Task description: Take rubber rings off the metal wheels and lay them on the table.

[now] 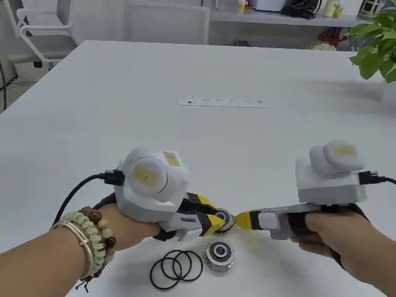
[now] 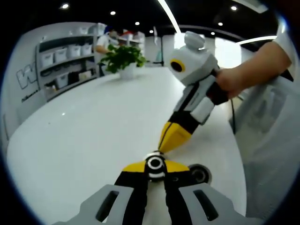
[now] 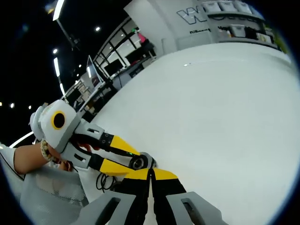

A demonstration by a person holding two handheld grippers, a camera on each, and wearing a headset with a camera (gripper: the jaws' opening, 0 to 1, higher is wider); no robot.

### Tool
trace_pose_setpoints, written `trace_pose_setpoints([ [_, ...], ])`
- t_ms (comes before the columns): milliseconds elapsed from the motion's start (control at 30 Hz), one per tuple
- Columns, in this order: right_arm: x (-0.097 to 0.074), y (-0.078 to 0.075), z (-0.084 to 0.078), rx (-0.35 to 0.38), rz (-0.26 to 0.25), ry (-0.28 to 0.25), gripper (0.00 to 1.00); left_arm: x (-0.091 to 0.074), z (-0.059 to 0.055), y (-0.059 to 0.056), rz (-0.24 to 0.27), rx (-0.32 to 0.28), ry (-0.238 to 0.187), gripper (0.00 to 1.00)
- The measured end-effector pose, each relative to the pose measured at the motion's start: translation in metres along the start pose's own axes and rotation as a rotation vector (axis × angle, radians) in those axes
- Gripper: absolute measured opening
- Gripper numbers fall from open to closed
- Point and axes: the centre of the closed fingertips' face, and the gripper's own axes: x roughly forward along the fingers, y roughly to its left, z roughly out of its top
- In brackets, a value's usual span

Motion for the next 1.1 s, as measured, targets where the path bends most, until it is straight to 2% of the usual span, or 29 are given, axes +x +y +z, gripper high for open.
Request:
trace_pose_setpoints([
  [33,-0.002,0.0,-0.006,-0.001,0.0,0.04,0.0,0.0,0.0,0.0,0.001,-0.002,0.0,0.14],
  [67,0.0,-0.003,-0.005,-0.046,-0.028,0.028,0.0,0.0,0.0,0.0,0.002,0.0,0.001,0.14],
  [533,0.0,0.001,-0.004,-0.01,-0.025,0.034,0.0,0.0,0.0,0.0,0.009,0.006,-0.002,0.13],
  [867,0.001,0.014,-0.004,-0.042,-0.032,0.041,0.0,0.001,0.0,0.0,0.008,0.016,-0.001,0.13],
  [1100,0.001,0.015,-0.003,-0.057,-0.034,0.048,0.0,0.001,0.0,0.0,0.012,0.024,0.0,0.13],
])
